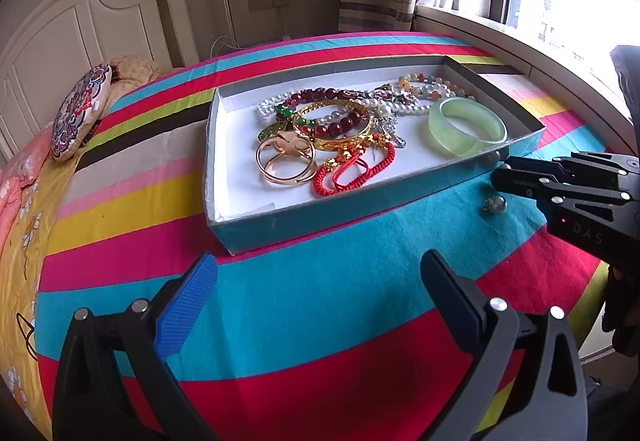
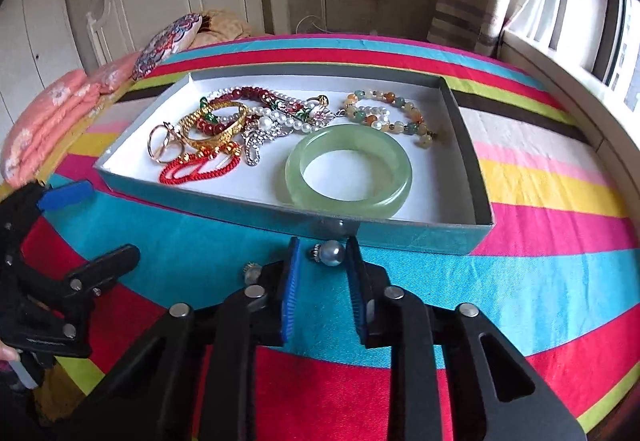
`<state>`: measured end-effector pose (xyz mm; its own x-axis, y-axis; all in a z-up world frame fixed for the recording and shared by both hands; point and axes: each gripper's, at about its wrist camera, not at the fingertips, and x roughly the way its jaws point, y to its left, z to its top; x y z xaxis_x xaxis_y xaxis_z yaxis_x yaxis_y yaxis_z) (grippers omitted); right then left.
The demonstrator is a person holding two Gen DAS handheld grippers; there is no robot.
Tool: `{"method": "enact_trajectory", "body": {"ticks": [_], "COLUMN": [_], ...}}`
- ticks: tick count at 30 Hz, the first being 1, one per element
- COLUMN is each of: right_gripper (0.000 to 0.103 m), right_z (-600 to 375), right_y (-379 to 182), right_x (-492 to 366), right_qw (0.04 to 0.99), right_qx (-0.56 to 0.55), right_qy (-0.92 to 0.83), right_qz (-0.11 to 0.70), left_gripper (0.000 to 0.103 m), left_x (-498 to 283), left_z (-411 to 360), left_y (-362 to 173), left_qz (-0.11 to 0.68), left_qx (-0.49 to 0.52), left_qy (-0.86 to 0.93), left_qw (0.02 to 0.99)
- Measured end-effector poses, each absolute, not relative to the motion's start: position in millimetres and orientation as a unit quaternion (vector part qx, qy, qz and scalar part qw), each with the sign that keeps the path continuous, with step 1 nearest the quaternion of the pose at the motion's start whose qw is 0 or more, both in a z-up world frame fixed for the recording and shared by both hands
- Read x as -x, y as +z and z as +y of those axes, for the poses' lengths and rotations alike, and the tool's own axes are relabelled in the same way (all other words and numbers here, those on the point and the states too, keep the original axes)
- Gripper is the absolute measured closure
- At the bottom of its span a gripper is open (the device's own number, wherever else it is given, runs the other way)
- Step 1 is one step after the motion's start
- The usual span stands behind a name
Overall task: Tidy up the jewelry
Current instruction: 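Grasp a pearl earring from the bedspread with each tool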
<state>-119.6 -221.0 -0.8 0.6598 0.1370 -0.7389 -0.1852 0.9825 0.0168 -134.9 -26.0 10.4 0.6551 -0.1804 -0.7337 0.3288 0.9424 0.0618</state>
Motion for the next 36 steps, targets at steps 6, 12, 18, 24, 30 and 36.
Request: {"method": "enact_trajectory", "body": {"ticks": [6,12,18,24,30,36], "right_gripper": [0.085,0.085,0.085,0.085,0.085,0.085], "right_z": [-242,-273,-289,-294,-298,-298], "right_y": [2,4,0,-4,-9,-10], "right_x": [128,147,162,167,168,169], "right_qw": [0.915,0.921,0.927,0.927,0.926,0.926], "right_qx": [0.001,-0.03,-0.045,-0.059,-0.066,-0.066], "right_qy": [0.093,0.095,0.102,0.107,0.109,0.108], "right_qz": [0.391,0.376,0.359,0.354,0.357,0.355], "left_gripper": [0.002,0.002,0.024,0.055,0.066,0.078], "left_x": [136,144,142,132,129,135], "left_z": [-33,-57,-113,-142,-139,-142], "left_y": [11,22,17,9,8,8], "left_qz": [0.392,0.395,0.399,0.404,0.402,0.394], "left_qx": [-0.112,-0.037,-0.09,-0.128,-0.121,-0.131], "left_qy": [-0.143,-0.24,-0.251,-0.233,-0.232,-0.242], "left_qw": [0.902,0.886,0.877,0.875,0.877,0.877]}}
